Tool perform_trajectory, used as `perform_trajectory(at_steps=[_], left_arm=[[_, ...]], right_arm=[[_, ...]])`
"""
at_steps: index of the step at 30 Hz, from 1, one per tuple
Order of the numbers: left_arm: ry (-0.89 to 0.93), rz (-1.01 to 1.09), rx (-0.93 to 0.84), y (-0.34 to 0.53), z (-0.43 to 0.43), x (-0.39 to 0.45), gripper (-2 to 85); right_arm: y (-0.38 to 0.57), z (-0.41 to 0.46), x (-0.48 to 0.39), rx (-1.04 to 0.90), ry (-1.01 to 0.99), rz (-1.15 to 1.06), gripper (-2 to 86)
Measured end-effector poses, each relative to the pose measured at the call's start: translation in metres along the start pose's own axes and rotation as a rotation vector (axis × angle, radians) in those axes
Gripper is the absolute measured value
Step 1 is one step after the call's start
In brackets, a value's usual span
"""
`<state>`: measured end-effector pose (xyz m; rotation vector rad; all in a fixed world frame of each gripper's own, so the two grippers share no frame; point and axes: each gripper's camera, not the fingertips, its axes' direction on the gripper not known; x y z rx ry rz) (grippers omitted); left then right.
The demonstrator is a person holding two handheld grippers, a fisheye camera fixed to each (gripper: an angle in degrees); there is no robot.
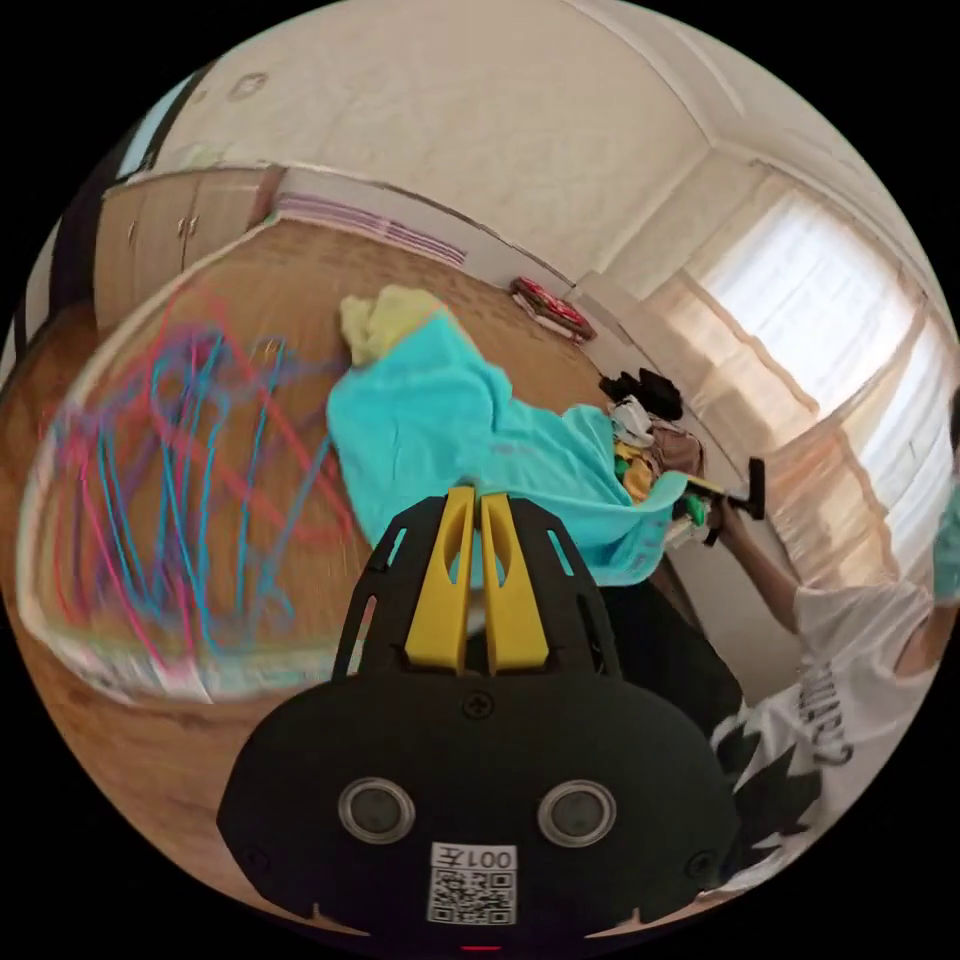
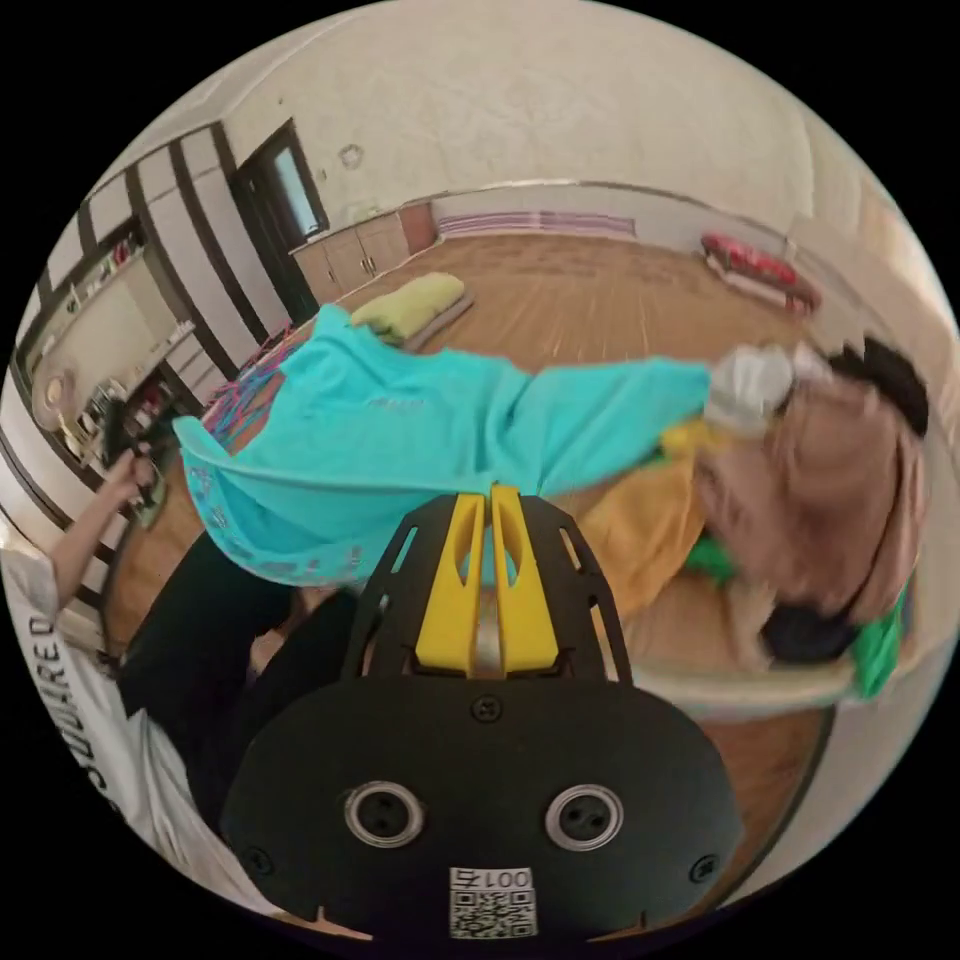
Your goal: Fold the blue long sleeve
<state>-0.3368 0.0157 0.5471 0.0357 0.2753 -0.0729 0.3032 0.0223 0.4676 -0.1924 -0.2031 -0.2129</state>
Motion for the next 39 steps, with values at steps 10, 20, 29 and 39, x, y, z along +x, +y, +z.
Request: perform_trajectory(at_steps=[10, 20, 29, 39], left_arm=[[-0.588, 0.270, 0.518, -0.292, -0.174, 0.168, -0.9], [-0.355, 0.298, 0.379, -0.158, -0.173, 0.120, -0.9], [-0.116, -0.006, 0.156, 0.133, -0.085, 0.035, -0.9], [-0.062, -0.060, 0.087, 0.190, -0.114, 0.015, -0.9]], right_arm=[[-0.245, -0.197, -0.022, 0.611, 0.456, -0.081, 0.7], [-0.096, -0.212, 0.001, 0.702, -0.023, -0.053, 0.6], [0.108, -0.083, -0.024, 0.249, -0.193, 0.027, 0.6], [0.174, -0.105, -0.026, 0.239, -0.261, 0.157, 0.5]])
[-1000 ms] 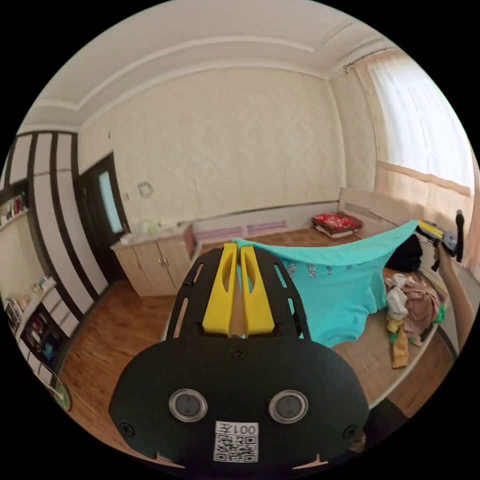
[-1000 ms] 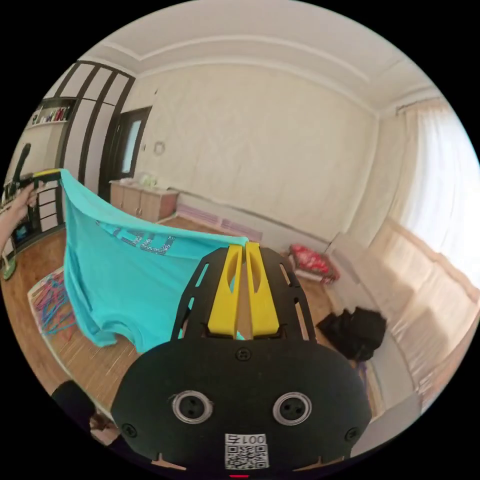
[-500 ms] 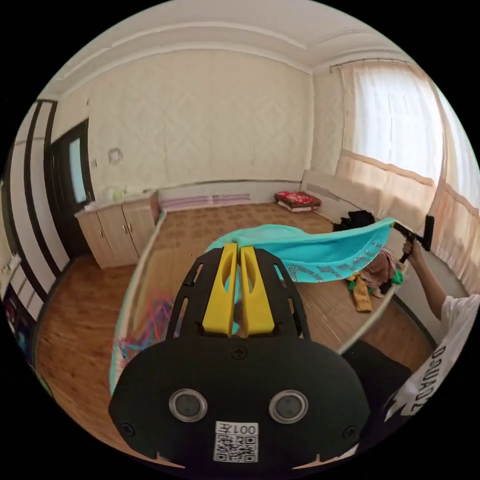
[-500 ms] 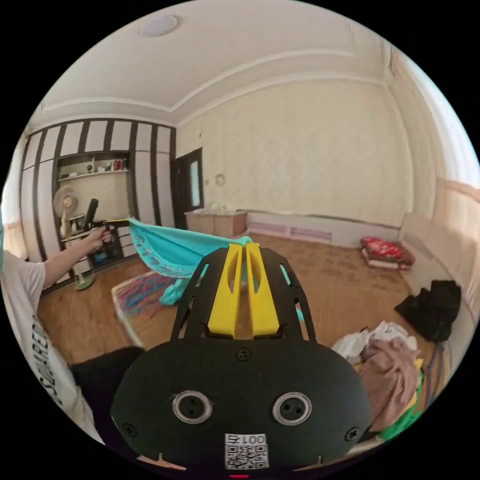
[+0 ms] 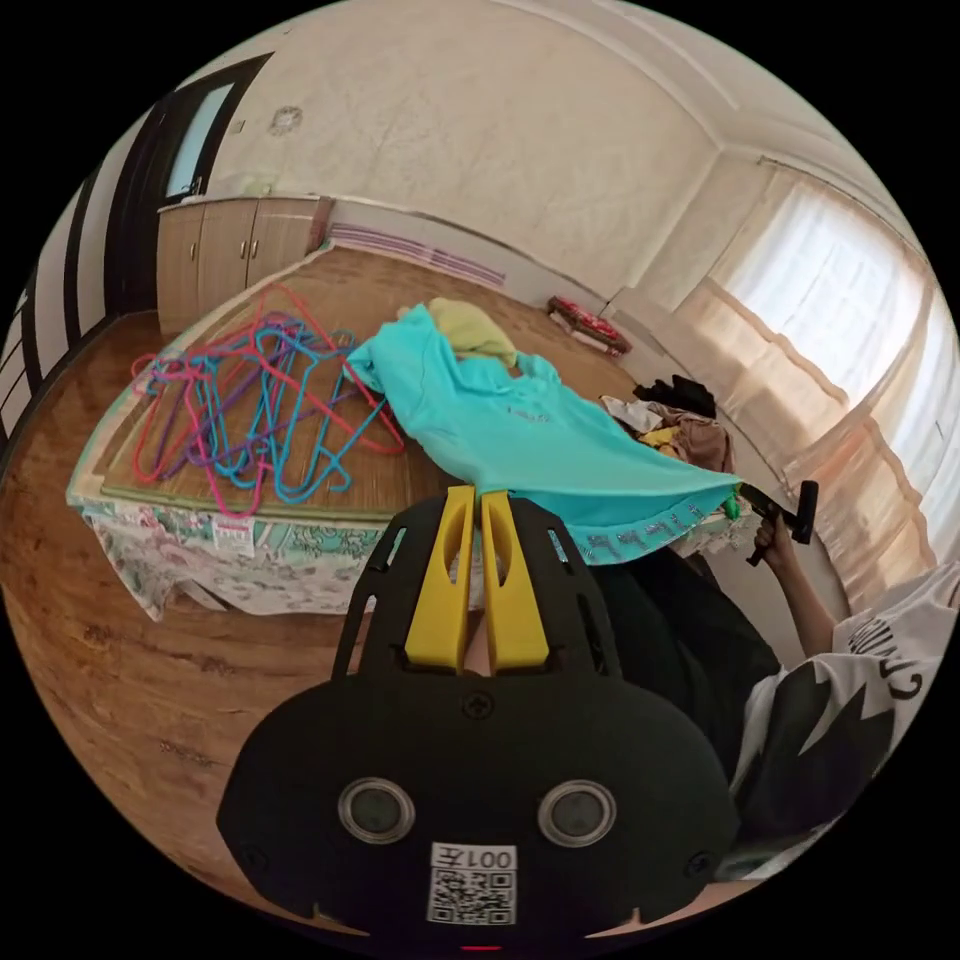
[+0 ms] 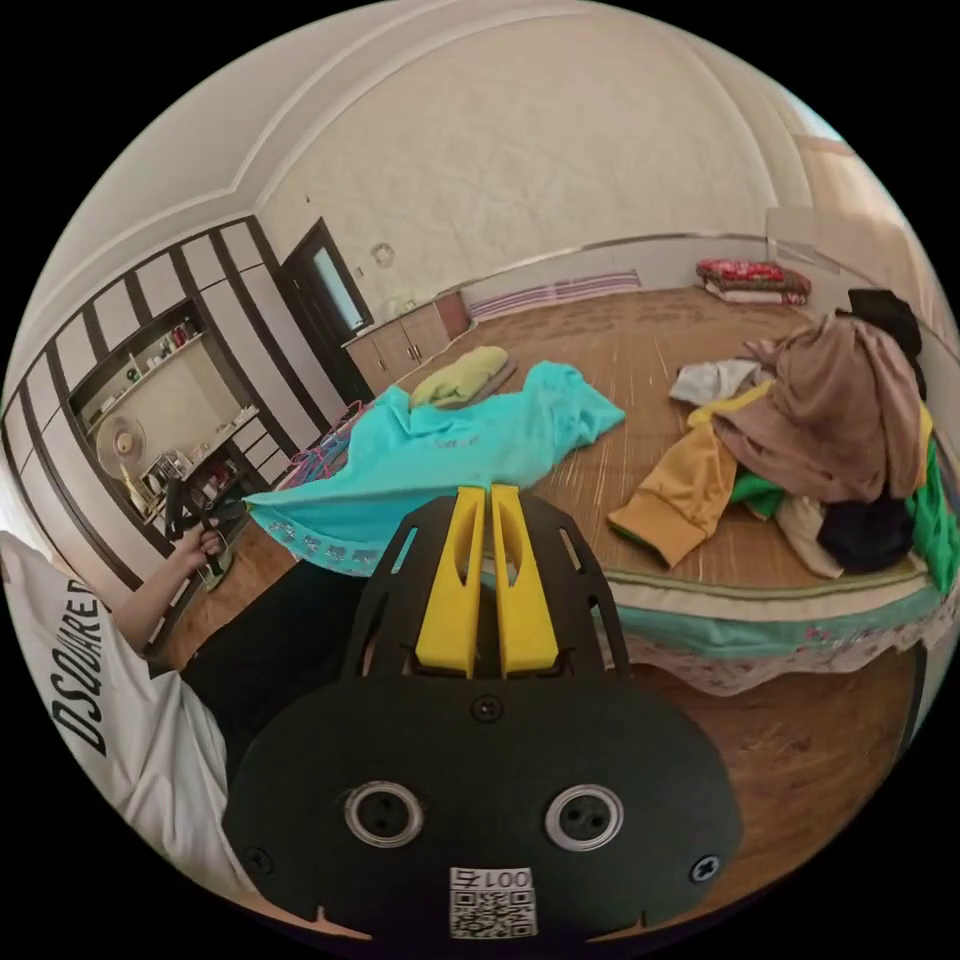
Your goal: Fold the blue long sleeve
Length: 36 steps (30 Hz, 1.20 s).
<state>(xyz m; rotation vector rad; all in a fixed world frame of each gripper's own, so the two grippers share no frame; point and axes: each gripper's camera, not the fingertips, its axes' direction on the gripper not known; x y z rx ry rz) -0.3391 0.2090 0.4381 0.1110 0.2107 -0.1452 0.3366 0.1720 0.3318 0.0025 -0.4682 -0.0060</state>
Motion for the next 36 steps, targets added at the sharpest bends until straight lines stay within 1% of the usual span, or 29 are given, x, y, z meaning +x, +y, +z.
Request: perform_trajectory(at_steps=[4, 7, 12, 14, 16, 17, 19, 21, 22, 24, 26, 29, 31, 32, 34, 35, 36], left_arm=[[-0.003, 0.112, -0.040, -0.028, -0.041, 0.016, -0.9], [0.010, 0.154, -0.087, -0.023, -0.057, 0.024, -0.9], [0.019, 0.150, -0.180, 0.007, -0.059, 0.030, -0.9], [-0.023, 0.161, -0.221, 0.023, -0.051, 0.030, -0.9], [-0.077, 0.188, -0.306, 0.043, -0.027, 0.023, -0.9], [-0.078, 0.185, -0.331, 0.048, -0.019, 0.020, -0.9], [-0.039, 0.164, -0.389, 0.064, 0.005, 0.007, -0.9], [0.000, 0.145, -0.400, 0.072, 0.012, -0.002, -0.9], [0.011, 0.128, -0.444, 0.075, 0.015, -0.010, -0.9], [-0.038, 0.103, -0.520, 0.080, 0.014, -0.025, -0.9], [-0.082, 0.074, -0.560, 0.080, 0.006, -0.041, -1.0], [-0.126, 0.062, -0.495, 0.052, -0.007, -0.055, -1.3], [-0.135, 0.156, -0.402, 0.005, 0.010, -0.042, -1.3], [-0.130, 0.188, -0.380, -0.009, 0.019, -0.036, -1.2], [-0.084, 0.339, -0.311, -0.064, 0.072, -0.002, -1.0], [-0.072, 0.371, -0.297, -0.078, 0.089, 0.008, -1.0], [-0.039, 0.425, -0.269, -0.104, 0.123, 0.026, -0.9]], right_arm=[[-0.031, -0.036, -0.024, -0.006, 0.055, -0.134, 0.5], [-0.033, -0.055, -0.033, -0.049, 0.068, -0.186, 0.4], [-0.011, -0.065, -0.028, -0.158, 0.024, -0.123, 0.4], [0.004, -0.060, -0.021, -0.186, -0.010, -0.083, 0.4], [0.031, -0.038, -0.011, -0.221, -0.062, -0.023, 0.5], [0.038, -0.031, -0.010, -0.241, -0.054, -0.014, 0.5], [0.066, 0.003, -0.011, -0.363, 0.055, -0.033, 0.7], [0.082, 0.018, -0.014, -0.461, 0.044, -0.052, 0.8], [0.088, 0.020, -0.014, -0.493, 0.018, -0.041, 0.9], [0.090, 0.015, -0.011, -0.531, -0.003, -0.033, 1.0], [0.086, 0.002, -0.003, -0.520, 0.035, -0.023, 1.1], [0.056, -0.019, 0.014, -0.426, 0.160, -0.025, 1.5], [0.013, -0.019, 0.028, -0.276, 0.229, -0.061, 2.3], [0.001, -0.015, 0.031, -0.243, 0.240, -0.069, 2.6], [-0.053, 0.015, 0.043, -0.146, 0.267, -0.107, 4.0], [-0.066, 0.026, 0.046, -0.128, 0.278, -0.115, 4.3], [-0.092, 0.052, 0.052, -0.106, 0.298, -0.135, 5.1]])
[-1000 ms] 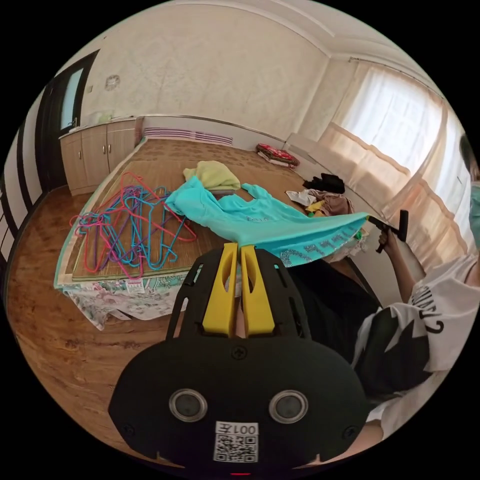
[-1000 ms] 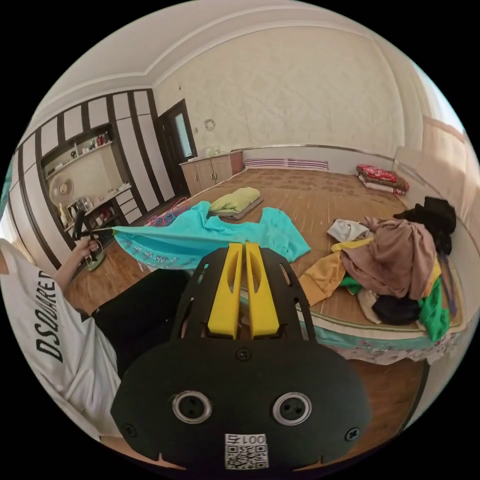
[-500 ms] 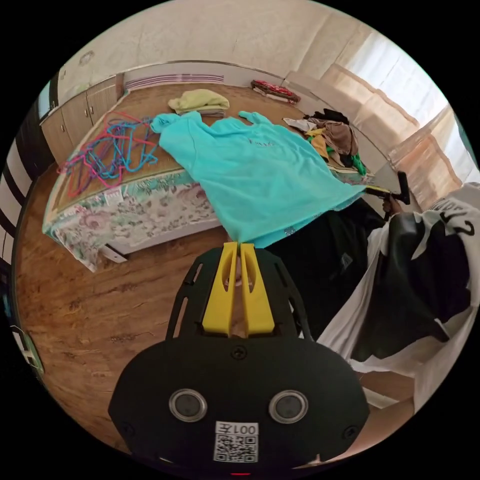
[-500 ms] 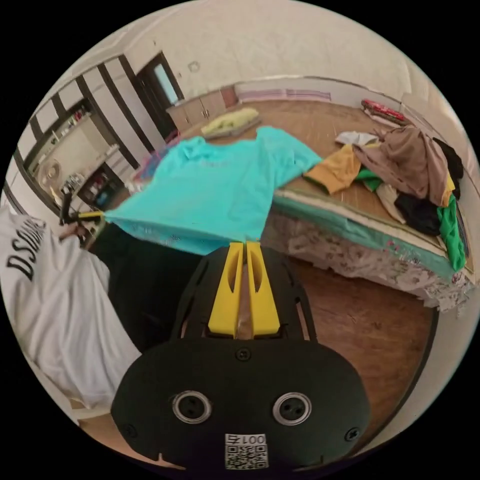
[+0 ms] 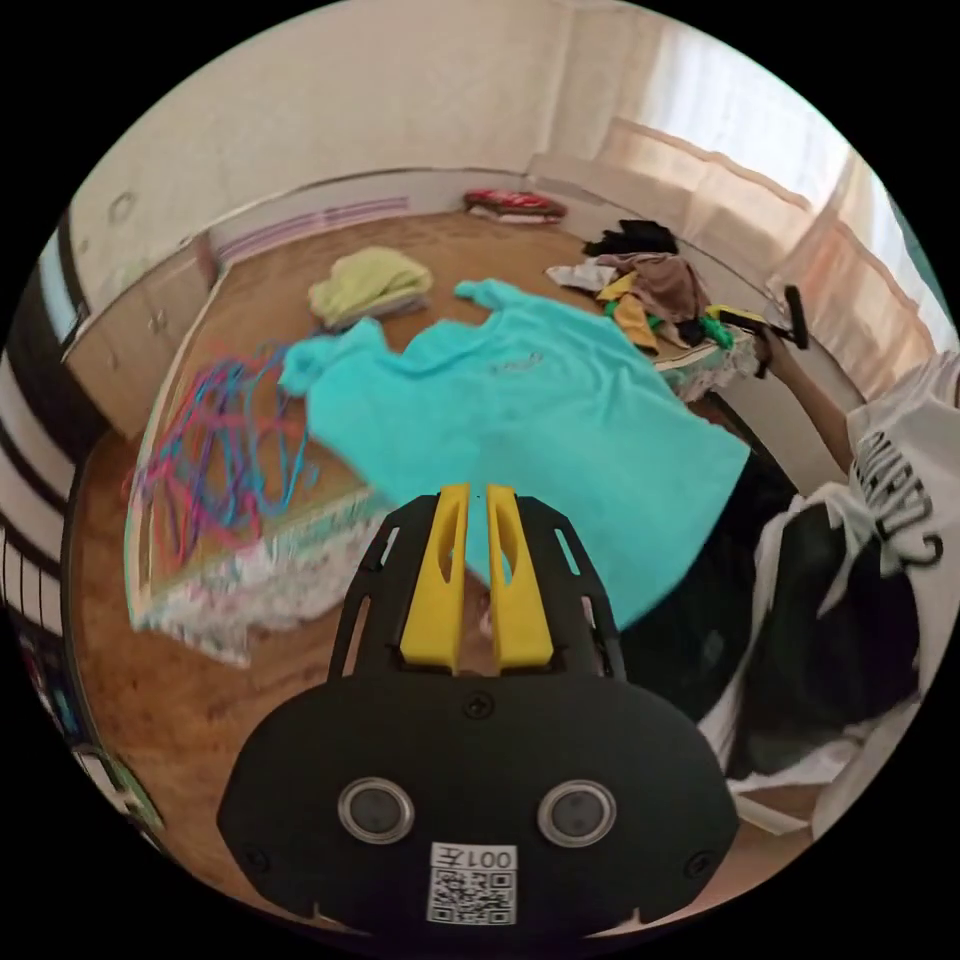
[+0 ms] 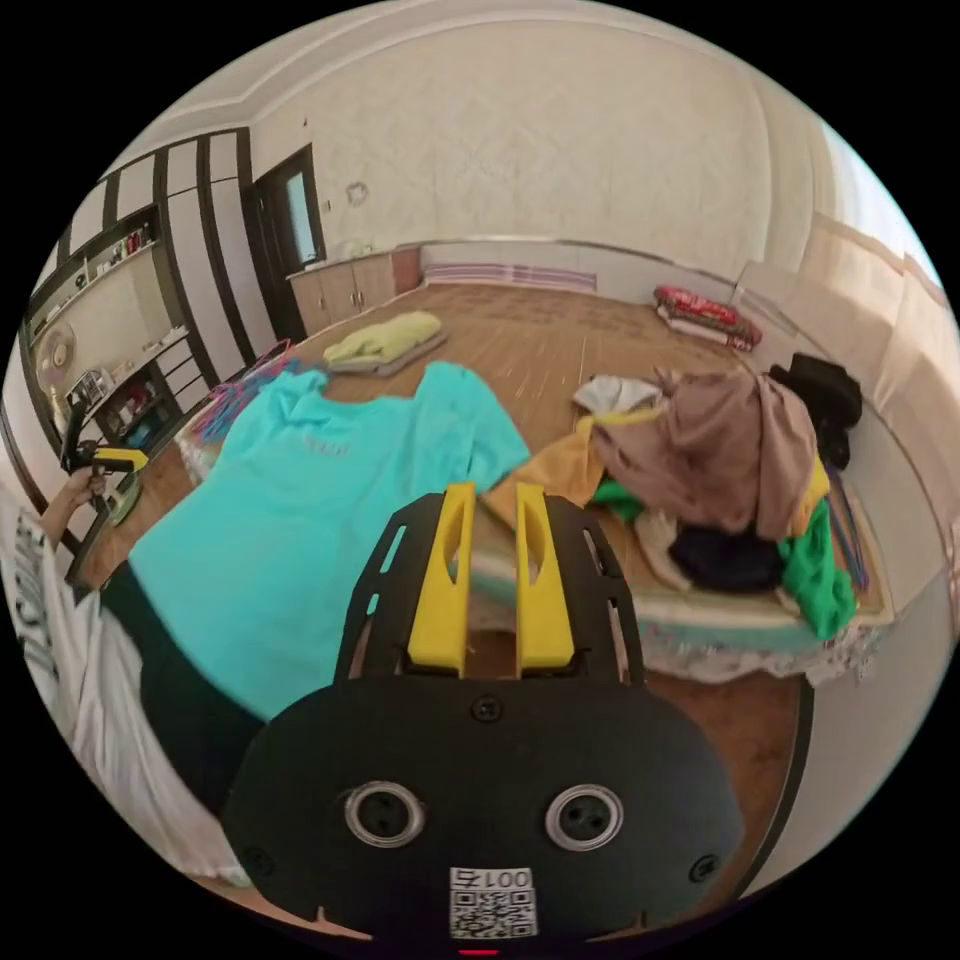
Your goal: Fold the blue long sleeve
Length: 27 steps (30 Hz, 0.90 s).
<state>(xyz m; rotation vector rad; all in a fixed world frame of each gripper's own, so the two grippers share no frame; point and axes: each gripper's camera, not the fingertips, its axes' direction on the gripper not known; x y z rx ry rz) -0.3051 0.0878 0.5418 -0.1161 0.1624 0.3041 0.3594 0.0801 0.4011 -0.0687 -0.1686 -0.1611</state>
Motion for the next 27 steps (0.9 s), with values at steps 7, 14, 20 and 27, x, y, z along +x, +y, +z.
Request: perform_trajectory(at_steps=[7, 14, 20, 27], left_arm=[[0.086, 0.278, -0.061, -0.190, 0.178, 0.050, -1.1], [-0.075, 0.379, -0.245, -0.274, 0.315, 0.063, -1.0], [-0.013, 0.357, -0.254, -0.311, 0.377, 0.053, -1.0], [-0.066, 0.412, -0.271, -0.323, 0.403, 0.054, -1.0]], right_arm=[[-0.128, 0.182, 0.003, -0.232, 0.060, -0.032, 8.4], [-0.186, 0.281, -0.014, -0.352, -0.015, -0.128, 9.6], [-0.198, 0.336, -0.007, -0.465, -0.143, -0.135, 8.2], [-0.184, 0.273, 0.017, -0.274, -0.064, -0.007, 1.4]])
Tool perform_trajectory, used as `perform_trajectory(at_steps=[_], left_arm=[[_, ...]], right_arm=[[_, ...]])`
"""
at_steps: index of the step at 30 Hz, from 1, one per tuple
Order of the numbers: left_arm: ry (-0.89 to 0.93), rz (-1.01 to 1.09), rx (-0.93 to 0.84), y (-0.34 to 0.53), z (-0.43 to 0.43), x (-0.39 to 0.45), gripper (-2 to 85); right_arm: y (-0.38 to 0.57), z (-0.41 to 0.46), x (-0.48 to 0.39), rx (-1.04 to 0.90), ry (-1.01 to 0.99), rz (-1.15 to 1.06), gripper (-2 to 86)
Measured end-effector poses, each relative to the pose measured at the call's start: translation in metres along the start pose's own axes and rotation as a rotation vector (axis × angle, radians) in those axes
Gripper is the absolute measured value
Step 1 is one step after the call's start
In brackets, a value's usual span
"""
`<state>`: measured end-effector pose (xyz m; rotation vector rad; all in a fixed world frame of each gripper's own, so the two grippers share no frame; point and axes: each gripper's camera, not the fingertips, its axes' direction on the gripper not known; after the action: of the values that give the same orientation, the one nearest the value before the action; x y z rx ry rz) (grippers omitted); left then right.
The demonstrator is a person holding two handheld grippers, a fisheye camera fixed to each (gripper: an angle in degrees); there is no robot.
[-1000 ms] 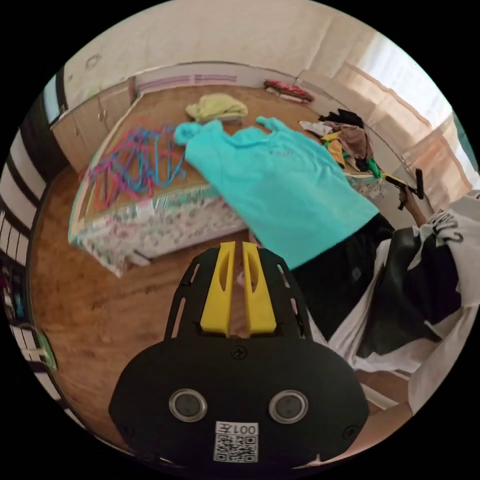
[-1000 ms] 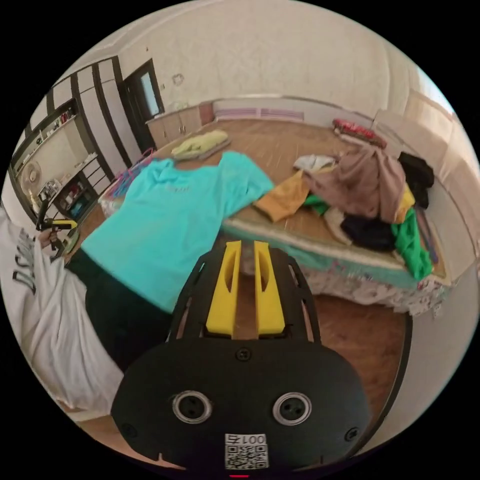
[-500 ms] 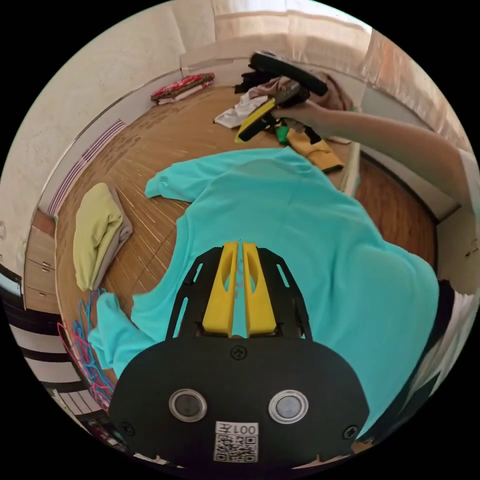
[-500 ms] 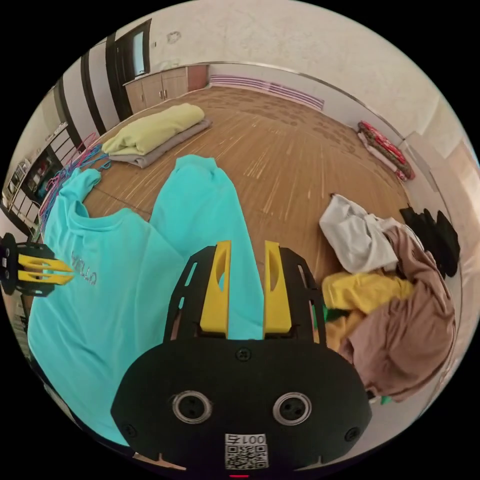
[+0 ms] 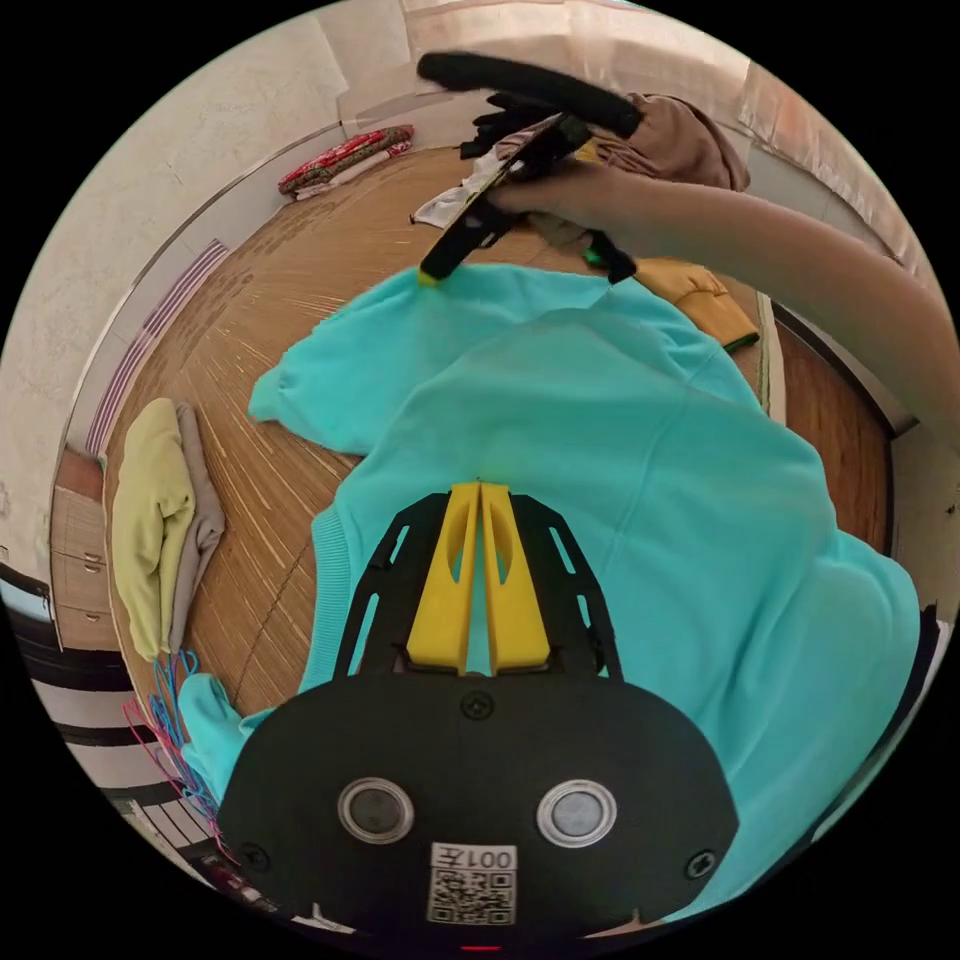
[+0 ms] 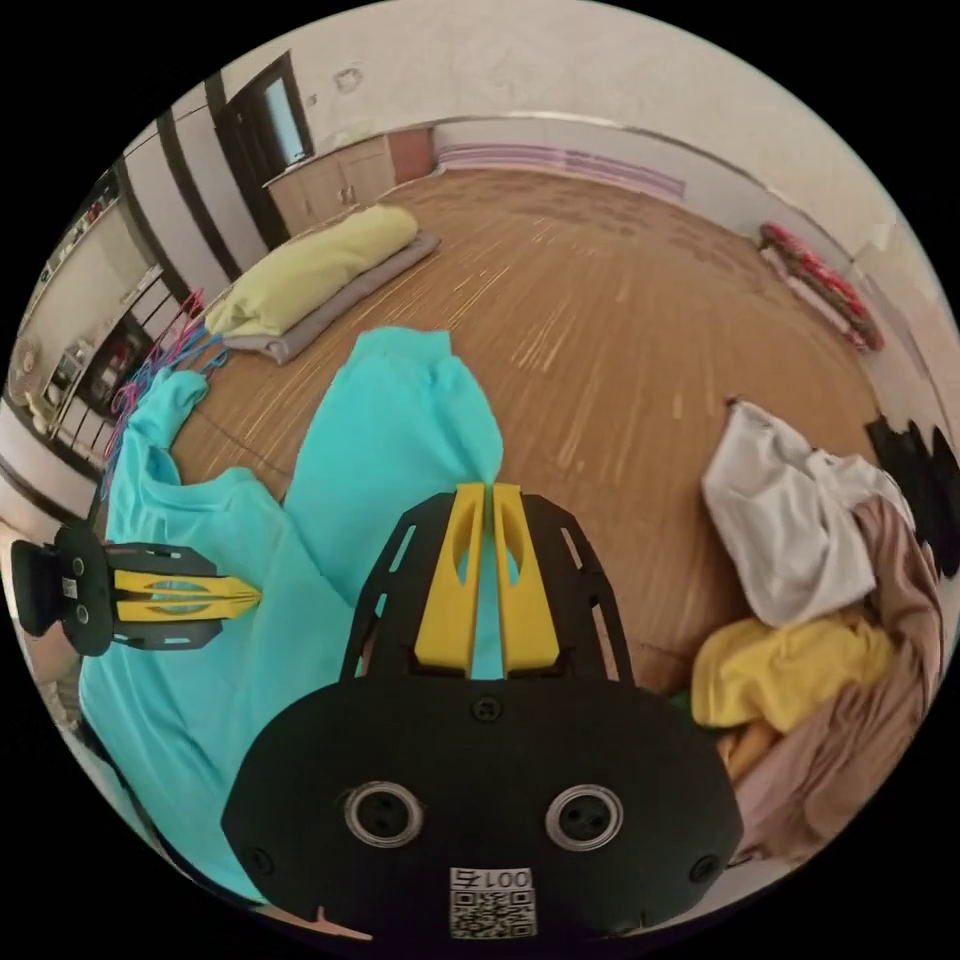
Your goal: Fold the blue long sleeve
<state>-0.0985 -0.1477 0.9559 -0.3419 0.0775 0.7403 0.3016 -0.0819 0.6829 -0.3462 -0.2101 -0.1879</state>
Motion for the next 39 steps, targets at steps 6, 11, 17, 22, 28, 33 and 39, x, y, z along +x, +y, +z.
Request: perform_trajectory(at_steps=[6, 11, 17, 22, 28, 33, 39], left_arm=[[-0.024, 0.038, -0.046, -0.022, 0.014, -0.009, -1.0], [0.015, 0.013, -0.055, -0.034, 0.023, -0.027, -1.0], [0.052, -0.016, -0.046, -0.045, 0.034, -0.047, -1.0], [0.050, -0.051, -0.002, -0.047, 0.042, -0.057, -1.0], [0.032, -0.022, -0.016, -0.060, 0.052, -0.061, -1.0], [0.034, -0.029, -0.020, -0.067, 0.059, -0.065, -1.0], [0.012, -0.010, -0.014, -0.073, 0.068, -0.064, -1.0]], right_arm=[[0.073, -0.130, 0.019, 0.275, 0.154, 0.309, 0.8], [0.138, -0.222, 0.001, 0.445, 0.179, 0.426, 0.7], [0.190, -0.295, -0.070, 0.618, 0.379, 0.444, 0.7], [0.198, -0.301, -0.066, 0.464, 0.601, 0.530, 0.8], [0.160, -0.190, 0.031, 0.116, 0.551, 0.596, 1.3], [0.148, -0.104, 0.096, -0.251, 0.583, 0.570, 2.0], [0.211, -0.150, 0.108, -0.047, 0.395, 0.613, 3.4]])
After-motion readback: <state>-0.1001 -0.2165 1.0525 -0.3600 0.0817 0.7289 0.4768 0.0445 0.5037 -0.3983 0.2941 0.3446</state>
